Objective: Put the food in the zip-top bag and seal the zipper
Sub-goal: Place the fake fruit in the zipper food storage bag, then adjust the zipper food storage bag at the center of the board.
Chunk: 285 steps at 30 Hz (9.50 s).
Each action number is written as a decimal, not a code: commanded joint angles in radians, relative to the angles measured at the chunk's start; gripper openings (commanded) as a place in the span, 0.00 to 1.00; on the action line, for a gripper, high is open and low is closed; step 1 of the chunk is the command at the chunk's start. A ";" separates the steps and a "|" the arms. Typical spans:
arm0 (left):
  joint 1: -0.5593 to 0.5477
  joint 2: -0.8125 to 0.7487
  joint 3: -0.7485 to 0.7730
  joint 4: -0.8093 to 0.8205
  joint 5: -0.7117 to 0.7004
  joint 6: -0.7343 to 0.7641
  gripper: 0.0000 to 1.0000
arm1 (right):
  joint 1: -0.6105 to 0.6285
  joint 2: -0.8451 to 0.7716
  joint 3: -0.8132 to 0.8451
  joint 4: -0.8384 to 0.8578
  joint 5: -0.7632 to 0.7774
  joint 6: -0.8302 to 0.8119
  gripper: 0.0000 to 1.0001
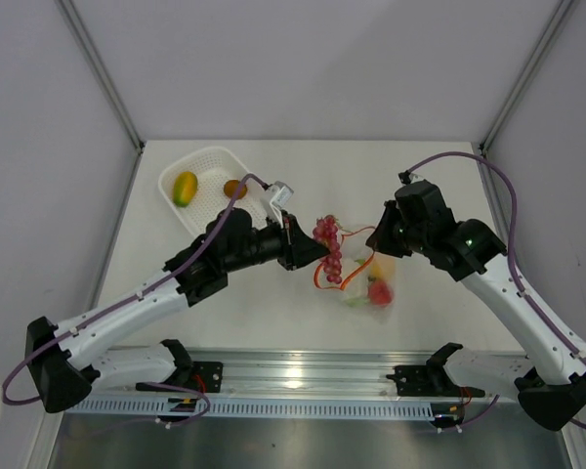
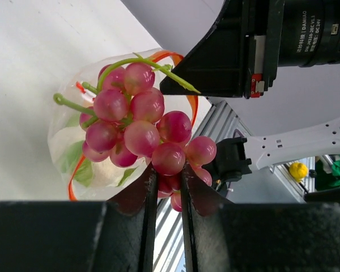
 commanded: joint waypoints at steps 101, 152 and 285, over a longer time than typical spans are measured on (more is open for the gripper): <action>-0.066 0.195 0.104 -0.237 -0.192 0.182 0.84 | -0.039 -0.096 -0.052 0.116 -0.251 0.006 0.00; -0.032 0.477 0.601 -0.510 0.267 0.127 0.01 | -0.097 -0.105 -0.012 -0.065 -0.055 -0.061 0.00; -0.060 0.419 0.437 -0.431 0.028 0.088 0.87 | -0.274 -0.221 -0.137 0.015 -0.347 -0.092 0.00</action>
